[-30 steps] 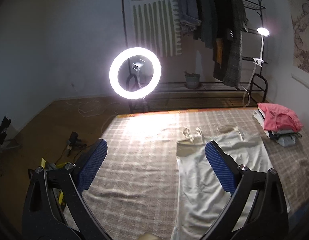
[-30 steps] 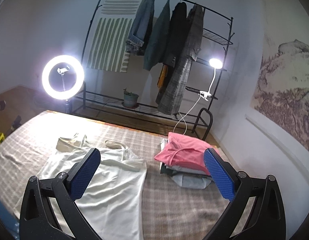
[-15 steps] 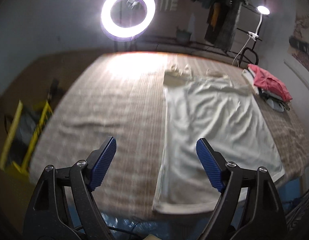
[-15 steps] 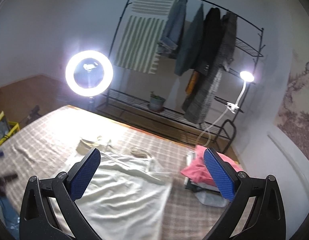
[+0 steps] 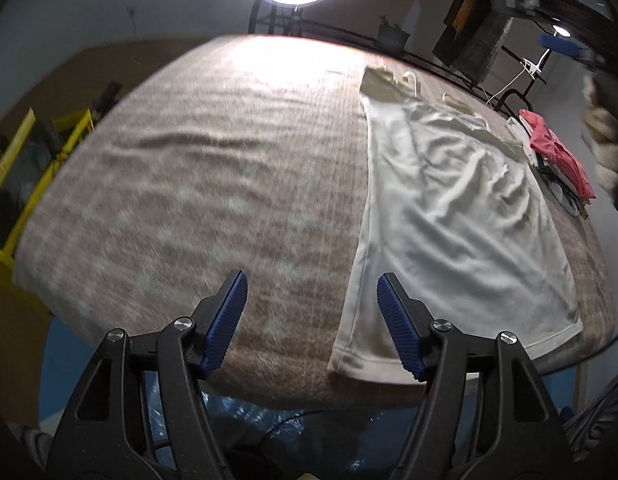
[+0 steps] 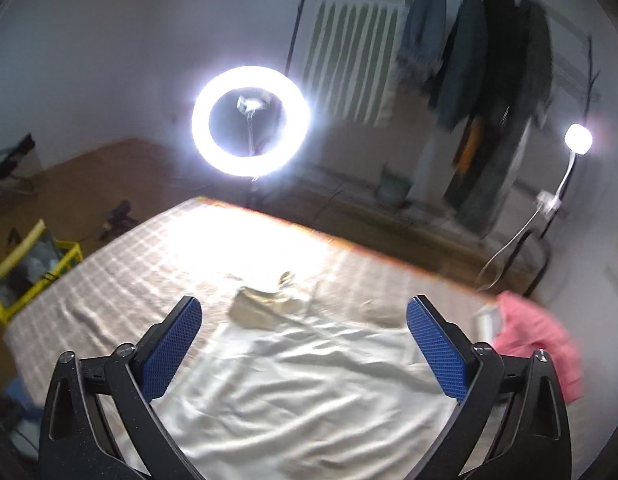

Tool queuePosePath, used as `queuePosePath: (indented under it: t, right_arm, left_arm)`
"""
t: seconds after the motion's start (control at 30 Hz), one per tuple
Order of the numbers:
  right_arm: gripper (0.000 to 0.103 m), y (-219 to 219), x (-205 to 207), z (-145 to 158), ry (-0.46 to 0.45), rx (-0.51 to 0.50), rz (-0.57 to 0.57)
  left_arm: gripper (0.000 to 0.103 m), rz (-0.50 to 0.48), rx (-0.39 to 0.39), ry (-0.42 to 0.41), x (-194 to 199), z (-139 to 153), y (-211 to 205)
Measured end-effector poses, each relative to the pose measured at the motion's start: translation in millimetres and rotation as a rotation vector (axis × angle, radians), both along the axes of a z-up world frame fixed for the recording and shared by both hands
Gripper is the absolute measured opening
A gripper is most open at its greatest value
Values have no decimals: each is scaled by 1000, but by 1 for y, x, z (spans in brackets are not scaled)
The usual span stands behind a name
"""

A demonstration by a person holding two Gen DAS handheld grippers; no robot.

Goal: Fold small clothes
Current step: 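Move the left tool to the camisole hem while the right tool reaches the strap edge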

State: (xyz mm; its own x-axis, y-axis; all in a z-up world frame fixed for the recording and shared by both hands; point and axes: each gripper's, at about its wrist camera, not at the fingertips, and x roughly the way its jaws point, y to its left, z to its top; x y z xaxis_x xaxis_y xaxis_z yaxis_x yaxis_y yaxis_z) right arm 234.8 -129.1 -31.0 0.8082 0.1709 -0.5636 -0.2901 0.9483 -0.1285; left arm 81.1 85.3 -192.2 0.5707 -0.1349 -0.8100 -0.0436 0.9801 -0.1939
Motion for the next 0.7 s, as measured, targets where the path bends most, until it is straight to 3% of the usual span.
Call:
queuePosePath:
  t: [0.1,0.3,0.4,0.53,0.63,0.7]
  right_arm:
    - [86,8,31,-21,105,51,24]
    - [85,36,76,-63,263,78,74]
    - [84,53,96,-84,336,74,92]
    - [82,69,125,-111,390,35,83]
    - [73,66,146,-133,458,75,39]
    - [72,61,158,-148,511,113,8]
  left_arm:
    - [70,-18,-36,25,-2,-8,-4]
    - [69,-52,-40,37,2,-14,-17]
    - [59,-71,-62,66,6,-20,-22]
    - [57,-74,-47,62,10,-22,-27]
    - [38,-68,-51,60,14,-23,-30]
    - [14,-85,-71,69,16,-25,-33]
